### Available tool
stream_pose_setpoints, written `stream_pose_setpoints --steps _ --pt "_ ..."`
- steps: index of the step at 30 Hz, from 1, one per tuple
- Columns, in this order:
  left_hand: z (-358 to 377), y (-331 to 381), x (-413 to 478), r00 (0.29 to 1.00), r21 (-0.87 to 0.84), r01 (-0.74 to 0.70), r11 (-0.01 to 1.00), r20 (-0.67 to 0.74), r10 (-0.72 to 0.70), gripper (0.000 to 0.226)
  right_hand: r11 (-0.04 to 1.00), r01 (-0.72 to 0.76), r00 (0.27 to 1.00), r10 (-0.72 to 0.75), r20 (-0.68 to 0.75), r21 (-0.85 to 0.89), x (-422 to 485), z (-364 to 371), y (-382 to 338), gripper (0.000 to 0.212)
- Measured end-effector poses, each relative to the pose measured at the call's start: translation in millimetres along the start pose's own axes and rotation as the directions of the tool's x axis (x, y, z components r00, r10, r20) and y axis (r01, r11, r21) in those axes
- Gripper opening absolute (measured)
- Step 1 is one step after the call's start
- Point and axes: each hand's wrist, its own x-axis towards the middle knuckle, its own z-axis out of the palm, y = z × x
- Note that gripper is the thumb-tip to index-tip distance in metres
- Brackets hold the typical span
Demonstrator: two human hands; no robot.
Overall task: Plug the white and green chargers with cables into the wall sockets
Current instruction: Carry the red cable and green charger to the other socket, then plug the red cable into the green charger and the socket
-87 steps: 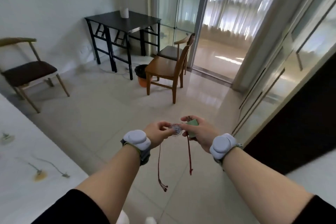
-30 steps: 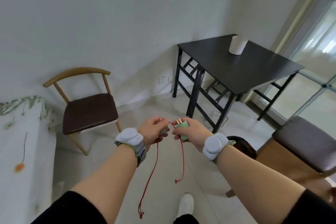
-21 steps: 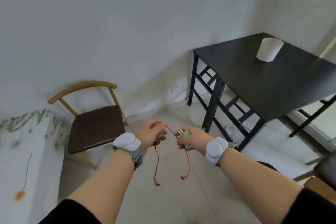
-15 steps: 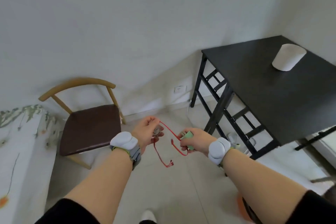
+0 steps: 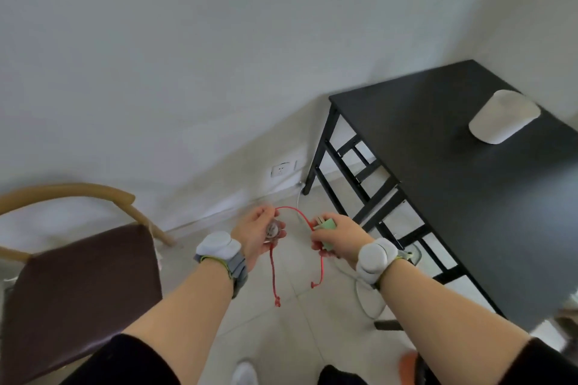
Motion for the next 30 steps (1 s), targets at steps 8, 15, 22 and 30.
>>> stream_pose_setpoints --steps 8,15,22,30 --pt "11.4 12.2 126.4 0.986 0.012 0.001 1.0 -0.165 0.001 0.022 1.0 0.001 0.995 -0.002 0.104 0.01 145.9 -26.8 -17.5 0.02" --pt "-6.5 -12.6 245.7 0.981 -0.056 -0.004 0.998 -0.196 -0.007 0.026 1.0 0.011 0.997 -0.011 0.071 -0.012 269.8 -22.4 -0.2 0.017" --pt "-50.3 -80.8 368.6 0.979 -0.017 -0.015 1.0 -0.205 0.011 0.025 0.999 0.012 0.999 -0.01 0.047 -0.053 397.5 21.6 64.7 0.017" --pt "-99.8 -228.9 514.5 0.978 0.108 0.004 0.994 -0.206 0.019 0.022 0.983 0.121 0.991 -0.112 0.073 -0.14 558.3 60.4 185.0 0.018"
